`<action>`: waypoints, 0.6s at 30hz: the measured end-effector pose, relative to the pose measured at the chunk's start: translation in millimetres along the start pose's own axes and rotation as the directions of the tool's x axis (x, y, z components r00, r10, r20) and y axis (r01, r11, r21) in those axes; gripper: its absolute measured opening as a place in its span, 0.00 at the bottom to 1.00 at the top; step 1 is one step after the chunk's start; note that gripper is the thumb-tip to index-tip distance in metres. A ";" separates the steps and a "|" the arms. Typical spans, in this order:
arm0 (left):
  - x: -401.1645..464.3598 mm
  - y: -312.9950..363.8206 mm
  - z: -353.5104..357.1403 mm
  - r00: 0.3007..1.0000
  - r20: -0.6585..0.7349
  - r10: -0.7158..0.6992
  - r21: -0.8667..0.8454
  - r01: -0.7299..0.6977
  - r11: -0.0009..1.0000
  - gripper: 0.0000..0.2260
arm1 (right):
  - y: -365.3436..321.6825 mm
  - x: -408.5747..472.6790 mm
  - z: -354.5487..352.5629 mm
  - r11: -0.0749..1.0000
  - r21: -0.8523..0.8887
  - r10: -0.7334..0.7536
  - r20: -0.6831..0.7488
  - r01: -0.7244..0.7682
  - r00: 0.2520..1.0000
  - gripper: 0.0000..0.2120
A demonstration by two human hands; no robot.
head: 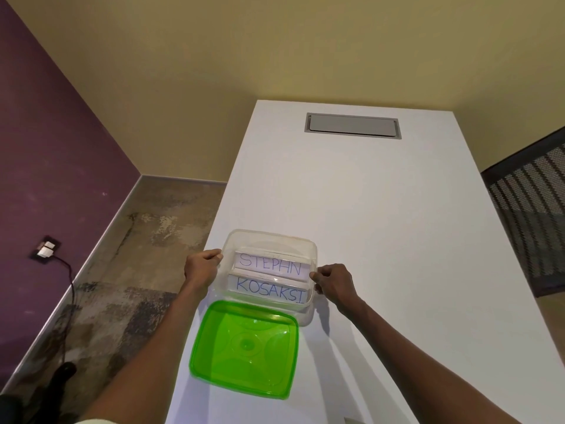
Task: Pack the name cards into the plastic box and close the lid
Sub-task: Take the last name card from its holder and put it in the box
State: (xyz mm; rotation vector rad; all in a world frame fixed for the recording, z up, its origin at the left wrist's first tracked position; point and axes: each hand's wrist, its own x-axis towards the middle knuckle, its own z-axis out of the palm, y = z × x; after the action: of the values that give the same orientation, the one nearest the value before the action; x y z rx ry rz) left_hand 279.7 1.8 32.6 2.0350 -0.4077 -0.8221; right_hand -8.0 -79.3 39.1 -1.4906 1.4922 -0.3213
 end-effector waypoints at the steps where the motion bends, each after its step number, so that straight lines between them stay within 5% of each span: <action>1: -3.0 3.1 1.8 1.000 -0.005 0.004 -0.014 -0.004 1.000 0.14 | 0.0 -0.1 -4.2 1.000 0.000 -0.011 -0.001 0.011 1.000 0.12; 18: -78.4 57.1 111.4 0.995 0.089 0.051 -0.148 -0.038 0.988 0.12 | 48.6 0.4 -148.9 0.999 -0.035 -0.030 -0.103 0.027 0.994 0.17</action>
State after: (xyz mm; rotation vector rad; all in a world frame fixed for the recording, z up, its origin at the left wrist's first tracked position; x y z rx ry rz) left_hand 147.5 -54.4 67.0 1.8509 -0.4304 -0.8954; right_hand -150.2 -133.0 76.6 -1.5434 1.5662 -0.3973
